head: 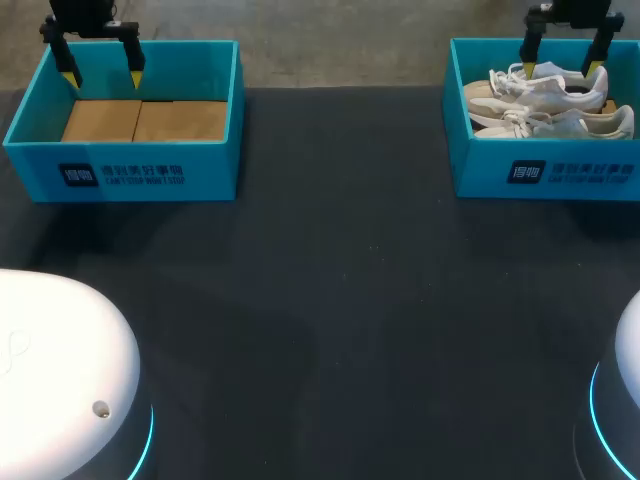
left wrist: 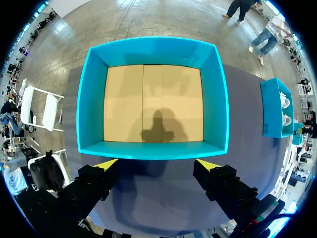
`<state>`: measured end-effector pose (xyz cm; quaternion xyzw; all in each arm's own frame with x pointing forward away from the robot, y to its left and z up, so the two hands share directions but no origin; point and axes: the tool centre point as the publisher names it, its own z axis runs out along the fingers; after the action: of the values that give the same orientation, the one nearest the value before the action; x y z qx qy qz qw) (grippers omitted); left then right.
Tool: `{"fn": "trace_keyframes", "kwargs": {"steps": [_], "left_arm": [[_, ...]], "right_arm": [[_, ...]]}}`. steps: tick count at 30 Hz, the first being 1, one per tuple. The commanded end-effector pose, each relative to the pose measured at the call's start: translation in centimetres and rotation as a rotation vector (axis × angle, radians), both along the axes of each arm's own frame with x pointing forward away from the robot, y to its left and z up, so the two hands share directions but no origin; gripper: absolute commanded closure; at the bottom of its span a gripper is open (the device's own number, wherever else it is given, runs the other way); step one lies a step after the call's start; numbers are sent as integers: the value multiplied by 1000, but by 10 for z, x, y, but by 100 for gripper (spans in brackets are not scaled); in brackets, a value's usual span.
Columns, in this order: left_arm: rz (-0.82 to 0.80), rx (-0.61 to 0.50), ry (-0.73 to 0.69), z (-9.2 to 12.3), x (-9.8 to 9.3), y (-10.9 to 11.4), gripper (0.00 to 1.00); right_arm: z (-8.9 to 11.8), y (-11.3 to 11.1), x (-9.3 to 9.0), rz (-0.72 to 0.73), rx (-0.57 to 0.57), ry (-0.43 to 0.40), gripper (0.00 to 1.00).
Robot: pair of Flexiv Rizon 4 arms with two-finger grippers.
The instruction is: Take the shoe out of the shoebox, open the shoe tongue, remove and reinsert the insole, then place the shoe into the shoebox
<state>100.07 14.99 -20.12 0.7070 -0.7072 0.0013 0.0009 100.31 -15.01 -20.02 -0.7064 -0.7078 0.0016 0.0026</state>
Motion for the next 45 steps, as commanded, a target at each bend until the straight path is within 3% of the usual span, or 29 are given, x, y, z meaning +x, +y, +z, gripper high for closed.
{"fn": "trace_keyframes", "kwargs": {"steps": [1,2,16,19,20,24,45], "left_arm": [[0,1,0,0,0,0,0],[0,1,0,0,0,0,0],[0,1,0,0,0,0,0],[0,1,0,0,0,0,0],[0,1,0,0,0,0,0],[0,1,0,0,0,0,0],[0,1,0,0,0,0,0]], "right_arm": [[19,-1,26,2,3,4,0],[41,-2,59,0,20,15,0],[41,-2,59,0,20,15,0],[43,-41,56,-89,4,4,0],[44,-43,57,-94,-4,2,0],[51,-40,53,-98,-5,-28,0],[52,-45,49,-127,11,-21,0]]}}
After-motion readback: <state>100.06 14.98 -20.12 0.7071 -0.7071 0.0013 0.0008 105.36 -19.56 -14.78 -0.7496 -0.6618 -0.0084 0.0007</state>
